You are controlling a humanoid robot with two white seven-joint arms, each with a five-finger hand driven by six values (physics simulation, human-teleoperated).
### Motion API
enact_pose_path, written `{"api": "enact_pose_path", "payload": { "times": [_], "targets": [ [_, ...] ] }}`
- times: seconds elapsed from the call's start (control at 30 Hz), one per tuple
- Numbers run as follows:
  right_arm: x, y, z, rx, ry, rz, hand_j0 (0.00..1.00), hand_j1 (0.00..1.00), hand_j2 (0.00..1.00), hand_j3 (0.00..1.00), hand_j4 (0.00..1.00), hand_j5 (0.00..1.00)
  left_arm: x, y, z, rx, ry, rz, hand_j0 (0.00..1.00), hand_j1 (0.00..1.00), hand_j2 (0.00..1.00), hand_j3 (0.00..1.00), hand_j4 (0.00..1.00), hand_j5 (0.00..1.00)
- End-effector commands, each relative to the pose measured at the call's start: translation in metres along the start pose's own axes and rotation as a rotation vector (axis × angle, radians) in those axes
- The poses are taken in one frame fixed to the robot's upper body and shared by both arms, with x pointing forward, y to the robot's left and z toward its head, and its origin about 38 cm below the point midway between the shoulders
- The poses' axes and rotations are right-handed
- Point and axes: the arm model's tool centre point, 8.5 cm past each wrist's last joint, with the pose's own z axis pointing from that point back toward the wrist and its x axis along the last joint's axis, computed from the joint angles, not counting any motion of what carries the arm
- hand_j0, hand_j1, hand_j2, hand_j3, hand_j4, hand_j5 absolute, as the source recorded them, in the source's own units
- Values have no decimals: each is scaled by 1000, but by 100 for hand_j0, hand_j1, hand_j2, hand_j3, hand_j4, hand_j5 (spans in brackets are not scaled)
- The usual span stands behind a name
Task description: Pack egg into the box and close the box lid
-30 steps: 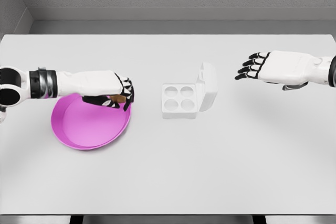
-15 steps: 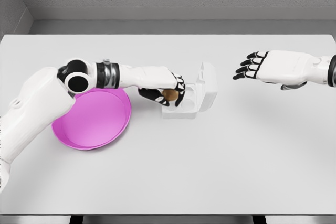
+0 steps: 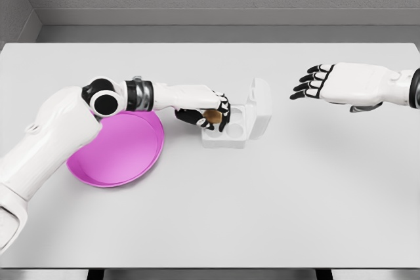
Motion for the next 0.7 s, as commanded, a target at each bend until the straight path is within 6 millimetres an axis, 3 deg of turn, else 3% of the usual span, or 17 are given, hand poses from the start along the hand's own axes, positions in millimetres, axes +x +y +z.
{"api": "enact_pose_path", "payload": {
  "times": [0.0, 0.33, 0.67],
  "targets": [
    [0, 0, 1, -2, 2, -3, 100, 100, 100, 100, 100, 100, 0, -1, -2, -10, 2, -7, 36, 36, 36, 36, 36, 36],
    [0, 0, 0, 0, -1, -4, 100, 100, 100, 100, 100, 100, 12, 19, 10, 31, -38, -36, 41, 41, 41, 41, 41, 41],
    [0, 0, 0, -1, 0, -3, 100, 100, 100, 100, 100, 100, 13, 7, 6, -8, -47, -29, 52, 52, 52, 52, 52, 52]
  ]
}}
